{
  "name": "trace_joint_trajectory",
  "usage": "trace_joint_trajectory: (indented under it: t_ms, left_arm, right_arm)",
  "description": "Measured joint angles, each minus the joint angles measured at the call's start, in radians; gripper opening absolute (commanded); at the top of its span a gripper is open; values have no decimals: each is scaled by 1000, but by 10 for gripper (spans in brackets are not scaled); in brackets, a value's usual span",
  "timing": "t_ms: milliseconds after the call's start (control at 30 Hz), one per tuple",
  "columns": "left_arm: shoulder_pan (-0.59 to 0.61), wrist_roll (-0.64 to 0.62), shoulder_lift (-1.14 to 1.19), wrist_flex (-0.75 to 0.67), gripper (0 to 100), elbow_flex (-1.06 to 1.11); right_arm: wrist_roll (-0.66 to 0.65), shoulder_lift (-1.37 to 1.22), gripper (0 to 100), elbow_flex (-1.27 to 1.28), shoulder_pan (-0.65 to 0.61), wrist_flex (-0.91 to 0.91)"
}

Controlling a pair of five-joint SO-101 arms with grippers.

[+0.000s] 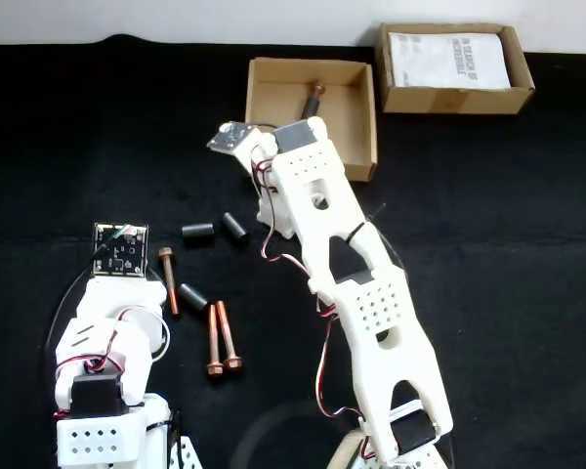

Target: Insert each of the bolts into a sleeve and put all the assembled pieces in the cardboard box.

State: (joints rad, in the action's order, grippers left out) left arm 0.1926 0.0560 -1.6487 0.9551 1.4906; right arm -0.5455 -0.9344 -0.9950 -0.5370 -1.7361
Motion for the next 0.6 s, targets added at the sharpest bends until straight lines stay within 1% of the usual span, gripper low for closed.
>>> trace_joint_trajectory:
  t_ms: [133,600]
  left_arm:
    - [0,0,0,0,9,0]
    - [0,0,-2,-17,9,94]
  right_arm:
    - [-35,-3,232,0,6,0]
    - [-37,-97,230,-5,8,0]
